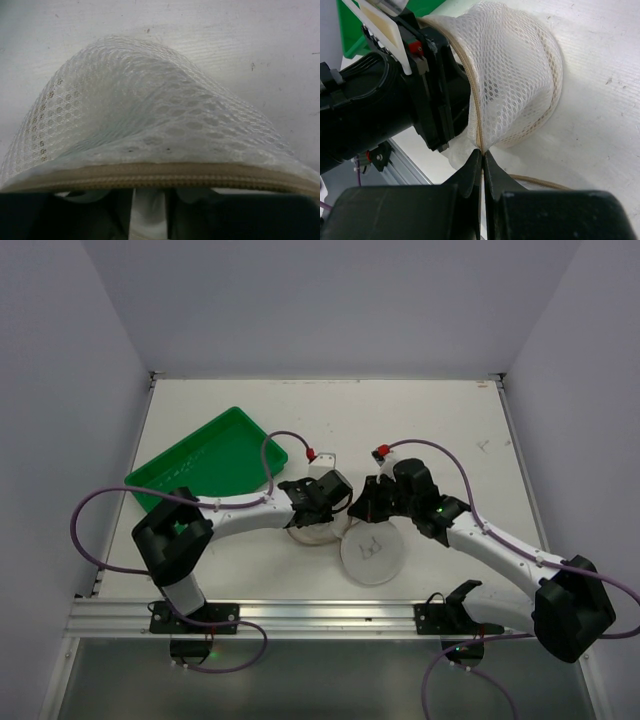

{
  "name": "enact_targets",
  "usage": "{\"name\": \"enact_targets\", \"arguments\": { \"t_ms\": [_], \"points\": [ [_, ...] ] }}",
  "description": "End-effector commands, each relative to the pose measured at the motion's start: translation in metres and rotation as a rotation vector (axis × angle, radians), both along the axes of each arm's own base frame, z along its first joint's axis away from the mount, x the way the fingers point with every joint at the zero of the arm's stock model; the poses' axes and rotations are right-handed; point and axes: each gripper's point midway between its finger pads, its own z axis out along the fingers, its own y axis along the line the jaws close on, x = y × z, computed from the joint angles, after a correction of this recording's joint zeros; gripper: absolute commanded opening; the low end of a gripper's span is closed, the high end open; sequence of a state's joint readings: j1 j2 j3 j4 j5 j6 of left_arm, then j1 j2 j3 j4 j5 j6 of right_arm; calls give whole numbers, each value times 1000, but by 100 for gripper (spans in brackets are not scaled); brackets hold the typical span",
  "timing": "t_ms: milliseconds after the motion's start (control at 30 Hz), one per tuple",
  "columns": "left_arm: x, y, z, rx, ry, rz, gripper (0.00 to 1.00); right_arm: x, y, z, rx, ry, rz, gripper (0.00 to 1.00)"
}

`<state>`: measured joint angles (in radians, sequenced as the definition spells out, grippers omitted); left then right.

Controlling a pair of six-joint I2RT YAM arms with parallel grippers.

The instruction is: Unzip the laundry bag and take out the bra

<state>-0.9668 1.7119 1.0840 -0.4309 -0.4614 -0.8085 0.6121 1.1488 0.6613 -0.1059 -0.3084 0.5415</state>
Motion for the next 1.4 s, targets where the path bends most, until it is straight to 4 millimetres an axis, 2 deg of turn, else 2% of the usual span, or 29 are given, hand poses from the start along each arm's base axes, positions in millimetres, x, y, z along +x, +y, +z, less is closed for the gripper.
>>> {"name": "enact_targets", "arguments": {
  "t_ms": [0, 33, 100, 233, 267, 333, 367, 400, 433, 467, 533, 567, 633, 700, 800, 833, 900, 967, 1033, 1200, 1267, 1300, 1333, 1367],
  "points": [
    [-4, 6, -13, 41, 21, 34, 23, -1, 3, 4, 24, -9, -4, 0],
    [-4, 6, -13, 38, 20, 32, 8, -1, 2, 5, 28, -12, -7, 0],
    [-4, 4, -7, 17, 8, 28, 0, 0, -1, 2, 14, -12, -24, 0],
    [-9, -10, 21, -75, 3, -40, 0, 7, -14, -6, -45, -19, -91, 0],
    [-12, -15, 43, -117, -30, -87, 0, 10, -18, -8, -61, -21, -111, 0],
    [-23, -25, 66, -176, -43, -191, 0, 13, -25, -13, -98, -13, -142, 0],
    [-28, -28, 90, -234, -73, -237, 0, 17, -28, -14, -116, -16, -164, 0],
    [-37, -33, 102, -279, -64, -289, 0, 19, -32, -16, -126, -10, -176, 0],
    [-41, -34, 111, -291, -75, -335, 0, 21, -33, -18, -135, -6, -181, 0],
    [-46, -33, 131, -337, -102, -368, 0, 24, -34, -17, -141, -6, -188, 0],
    [-59, -36, 149, -406, -104, -437, 0, 25, -38, -25, -170, 15, -195, 0],
    [-64, -34, 167, -455, -127, -460, 0, 27, -39, -26, -177, 19, -195, 0],
    [-72, -34, 183, -528, -115, -510, 0, 26, -43, -34, -202, 41, -200, 0],
    [-72, -29, 203, -581, -150, -510, 0, 24, -45, -40, -215, 54, -201, 0],
    [-50, -13, 224, -634, -224, -415, 0, 20, -46, -46, -223, 67, -188, 0],
    [-33, -4, 231, -644, -271, -345, 0, 19, -47, -46, -223, 67, -188, 0],
    [-19, 5, 242, -671, -308, -295, 0, 17, -49, -49, -229, 69, -194, 0],
    [4, 18, 259, -720, -360, -226, 0, 16, -51, -48, -230, 63, -200, 0],
    [23, 32, 285, -773, -441, -166, 0, 15, -53, -50, -236, 66, -202, 0],
    [45, 62, 348, -818, -657, -30, 0, 13, -54, -53, -241, 70, -204, 0],
    [63, 87, 341, -721, -673, 91, 0, 12, -55, -53, -240, 71, -207, 0],
    [69, 101, 345, -684, -690, 156, 0, 12, -55, -51, -237, 65, -205, 0],
    [79, 128, 330, -577, -688, 265, 0, 12, -55, -51, -237, 63, -204, 0],
    [84, 139, 321, -528, -678, 304, 0, 11, -55, -51, -236, 64, -203, 0]
  ]
}}
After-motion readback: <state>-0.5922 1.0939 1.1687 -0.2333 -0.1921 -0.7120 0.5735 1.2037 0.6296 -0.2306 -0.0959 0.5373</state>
